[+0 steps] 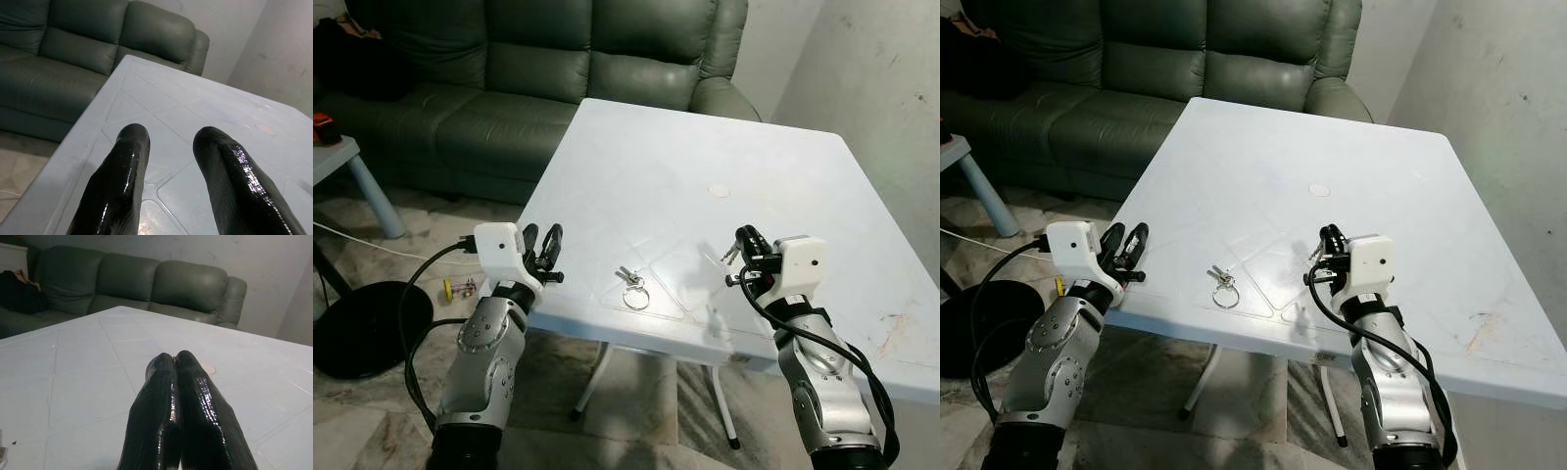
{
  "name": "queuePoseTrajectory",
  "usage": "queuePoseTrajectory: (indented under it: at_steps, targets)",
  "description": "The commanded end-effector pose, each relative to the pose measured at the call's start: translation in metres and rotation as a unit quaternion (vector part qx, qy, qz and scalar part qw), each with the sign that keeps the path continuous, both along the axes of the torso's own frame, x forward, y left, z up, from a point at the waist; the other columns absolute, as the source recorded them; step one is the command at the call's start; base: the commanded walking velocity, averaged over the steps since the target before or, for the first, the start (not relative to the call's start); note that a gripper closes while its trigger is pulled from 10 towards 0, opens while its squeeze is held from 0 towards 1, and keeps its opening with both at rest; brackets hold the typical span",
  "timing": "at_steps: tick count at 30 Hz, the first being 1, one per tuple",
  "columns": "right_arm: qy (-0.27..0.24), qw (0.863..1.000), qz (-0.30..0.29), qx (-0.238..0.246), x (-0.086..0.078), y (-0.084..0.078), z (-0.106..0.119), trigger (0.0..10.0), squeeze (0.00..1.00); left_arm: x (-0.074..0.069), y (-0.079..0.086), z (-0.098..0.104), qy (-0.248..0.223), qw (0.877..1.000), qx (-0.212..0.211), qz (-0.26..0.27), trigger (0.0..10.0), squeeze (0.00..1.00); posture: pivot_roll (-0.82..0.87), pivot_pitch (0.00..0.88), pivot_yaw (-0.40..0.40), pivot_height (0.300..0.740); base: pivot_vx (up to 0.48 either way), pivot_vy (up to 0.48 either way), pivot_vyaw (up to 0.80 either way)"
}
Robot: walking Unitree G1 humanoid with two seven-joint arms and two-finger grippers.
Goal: Hang keys on a hook
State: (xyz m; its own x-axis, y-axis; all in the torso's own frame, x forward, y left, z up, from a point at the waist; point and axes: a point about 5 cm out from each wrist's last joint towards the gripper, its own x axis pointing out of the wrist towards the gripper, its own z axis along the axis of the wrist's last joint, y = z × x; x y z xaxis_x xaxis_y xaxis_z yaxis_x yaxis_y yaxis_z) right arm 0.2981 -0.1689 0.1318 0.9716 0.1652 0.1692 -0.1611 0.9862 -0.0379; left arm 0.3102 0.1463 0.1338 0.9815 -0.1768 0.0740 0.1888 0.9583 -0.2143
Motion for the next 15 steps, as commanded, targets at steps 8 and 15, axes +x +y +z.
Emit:
queuePoseTrajectory:
  at_steps: [8, 15]
  targets:
    - [0.008, 1.0, -0.02, 0.006, -0.0055, -0.0057, -0.0052, 10.0, 0.0, 0.0026, -0.0011, 0.0032, -0.007, 1.0, -0.01, 0.009, 10.0, 0.0, 0.17, 0.002, -0.093, 0.74, 0.0, 0.314, 0.0]
    - [0.025, 0.999, -0.026, 0.002, -0.0043, -0.0129, -0.0064, 10.0, 0.0, 0.0027, -0.0032, 0.0031, -0.006, 1.0, -0.012, 0.013, 10.0, 0.0, 0.17, 0.0, -0.098, 0.74, 0.0, 0.0, -0.33]
